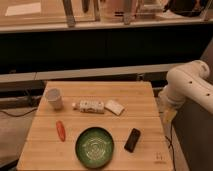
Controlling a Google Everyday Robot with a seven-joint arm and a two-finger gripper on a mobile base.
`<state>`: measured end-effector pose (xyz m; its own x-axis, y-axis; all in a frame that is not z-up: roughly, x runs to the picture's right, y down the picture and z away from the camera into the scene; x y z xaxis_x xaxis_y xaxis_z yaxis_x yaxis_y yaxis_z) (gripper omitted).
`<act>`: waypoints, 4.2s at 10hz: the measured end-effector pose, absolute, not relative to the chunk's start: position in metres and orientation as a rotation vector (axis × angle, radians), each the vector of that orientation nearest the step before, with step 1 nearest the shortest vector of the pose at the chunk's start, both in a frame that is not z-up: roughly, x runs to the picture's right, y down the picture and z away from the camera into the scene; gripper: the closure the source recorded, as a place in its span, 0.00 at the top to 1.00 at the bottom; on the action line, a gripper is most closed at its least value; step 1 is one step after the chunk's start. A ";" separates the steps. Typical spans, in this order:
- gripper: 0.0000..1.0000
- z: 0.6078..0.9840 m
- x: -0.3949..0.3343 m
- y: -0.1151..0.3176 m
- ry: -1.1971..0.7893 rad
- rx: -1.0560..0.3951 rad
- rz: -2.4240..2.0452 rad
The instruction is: Place the eraser on the white sponge
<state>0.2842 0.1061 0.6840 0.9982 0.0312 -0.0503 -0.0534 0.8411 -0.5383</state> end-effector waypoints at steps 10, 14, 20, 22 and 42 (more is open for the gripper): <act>0.80 0.684 0.284 0.106 0.040 -0.570 0.045; 0.80 0.684 0.284 0.106 0.040 -0.570 0.045; 0.80 0.687 0.278 0.115 0.037 -0.573 0.020; 0.80 0.700 0.260 0.134 0.025 -0.576 -0.025; 0.80 0.759 0.179 0.229 -0.150 -0.580 -0.390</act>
<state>0.1792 0.2289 0.7593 0.9165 -0.3154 0.2460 0.3989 0.7659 -0.5042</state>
